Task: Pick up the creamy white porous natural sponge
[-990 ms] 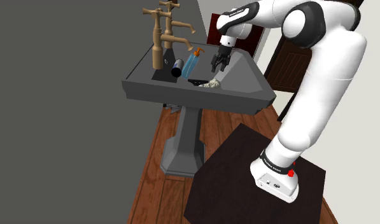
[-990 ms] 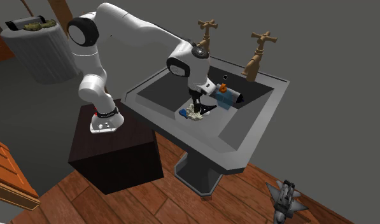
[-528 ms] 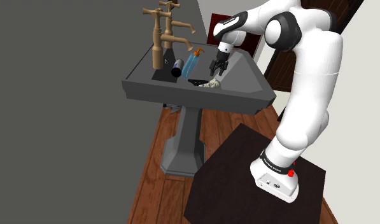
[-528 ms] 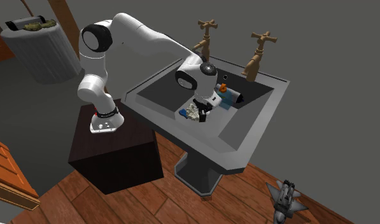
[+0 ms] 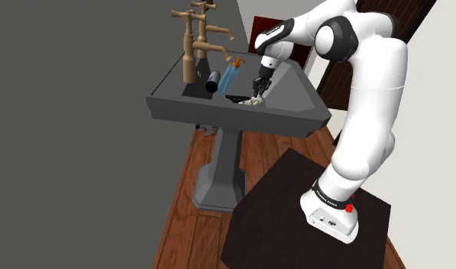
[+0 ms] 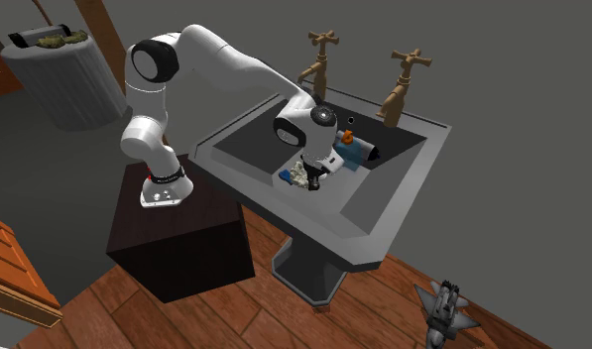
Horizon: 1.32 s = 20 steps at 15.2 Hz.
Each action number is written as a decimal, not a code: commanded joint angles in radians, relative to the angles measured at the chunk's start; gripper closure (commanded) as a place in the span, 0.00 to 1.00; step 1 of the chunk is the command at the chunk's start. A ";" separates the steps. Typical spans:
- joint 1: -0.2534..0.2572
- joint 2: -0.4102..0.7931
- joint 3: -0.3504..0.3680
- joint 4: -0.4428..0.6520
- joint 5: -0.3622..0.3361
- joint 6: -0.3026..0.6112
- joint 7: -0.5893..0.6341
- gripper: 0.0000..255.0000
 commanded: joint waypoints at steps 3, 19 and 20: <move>0.000 0.001 0.000 0.000 0.000 0.001 0.000 1.00; 0.007 -0.063 -0.015 0.078 -0.042 -0.130 0.045 1.00; 0.007 -0.067 -0.016 0.086 -0.045 -0.142 0.049 1.00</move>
